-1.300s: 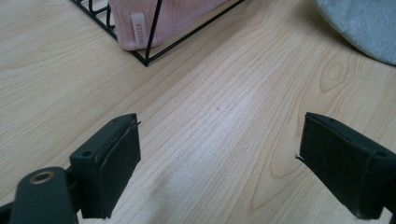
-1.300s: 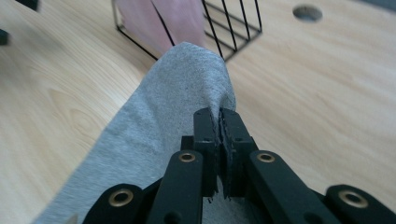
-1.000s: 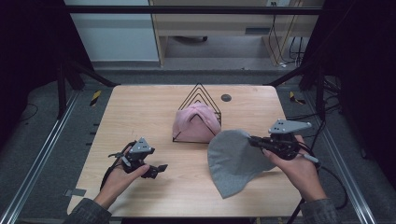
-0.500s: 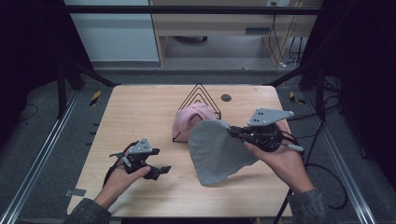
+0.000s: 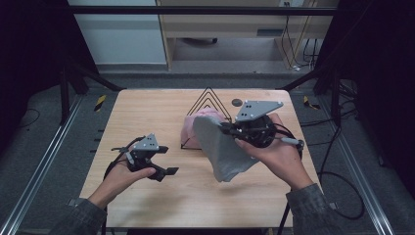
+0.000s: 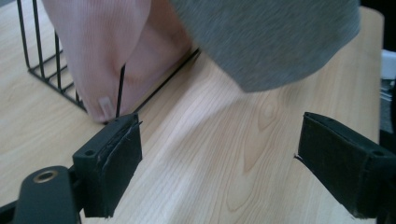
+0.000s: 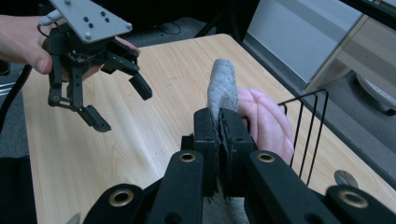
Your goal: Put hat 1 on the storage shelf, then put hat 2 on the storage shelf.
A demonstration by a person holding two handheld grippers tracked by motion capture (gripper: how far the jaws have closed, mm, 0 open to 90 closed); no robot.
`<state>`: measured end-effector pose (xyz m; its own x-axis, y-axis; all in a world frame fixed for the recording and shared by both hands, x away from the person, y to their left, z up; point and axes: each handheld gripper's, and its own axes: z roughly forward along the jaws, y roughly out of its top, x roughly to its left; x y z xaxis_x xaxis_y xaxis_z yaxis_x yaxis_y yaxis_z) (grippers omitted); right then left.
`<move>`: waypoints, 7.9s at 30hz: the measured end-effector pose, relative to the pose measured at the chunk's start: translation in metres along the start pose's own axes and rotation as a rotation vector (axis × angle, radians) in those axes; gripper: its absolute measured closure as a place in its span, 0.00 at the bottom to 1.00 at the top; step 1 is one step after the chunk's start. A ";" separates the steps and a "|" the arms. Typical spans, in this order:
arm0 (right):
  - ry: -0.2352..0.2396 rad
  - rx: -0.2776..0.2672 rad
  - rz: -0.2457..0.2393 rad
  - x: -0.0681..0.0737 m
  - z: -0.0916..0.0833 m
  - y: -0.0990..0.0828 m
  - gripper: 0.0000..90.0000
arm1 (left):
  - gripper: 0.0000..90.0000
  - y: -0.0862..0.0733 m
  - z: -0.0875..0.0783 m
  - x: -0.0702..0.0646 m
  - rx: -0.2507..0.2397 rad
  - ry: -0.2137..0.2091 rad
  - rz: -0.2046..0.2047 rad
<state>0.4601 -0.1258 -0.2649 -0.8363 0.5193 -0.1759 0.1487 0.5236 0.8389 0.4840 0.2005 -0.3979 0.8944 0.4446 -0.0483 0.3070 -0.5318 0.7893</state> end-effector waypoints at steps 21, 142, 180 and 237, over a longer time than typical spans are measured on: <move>0.006 -0.010 -0.037 0.000 0.002 0.030 0.97 | 0.14 0.038 0.000 0.006 -0.038 -0.014 0.038; -0.230 -0.018 0.322 -0.128 0.113 -0.044 0.96 | 0.96 0.118 0.050 0.103 0.063 0.271 -0.038; -0.211 0.017 0.331 -0.116 0.120 -0.068 0.96 | 0.96 0.095 0.065 0.103 0.093 0.240 -0.064; -0.224 0.053 0.333 -0.098 0.103 -0.077 0.71 | 0.61 0.087 0.050 0.087 0.078 0.321 -0.074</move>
<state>0.5852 -0.1477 -0.3650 -0.6029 0.7977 -0.0119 0.4238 0.3328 0.8424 0.6044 0.1565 -0.3641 0.7244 0.6818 0.1017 0.4021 -0.5377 0.7411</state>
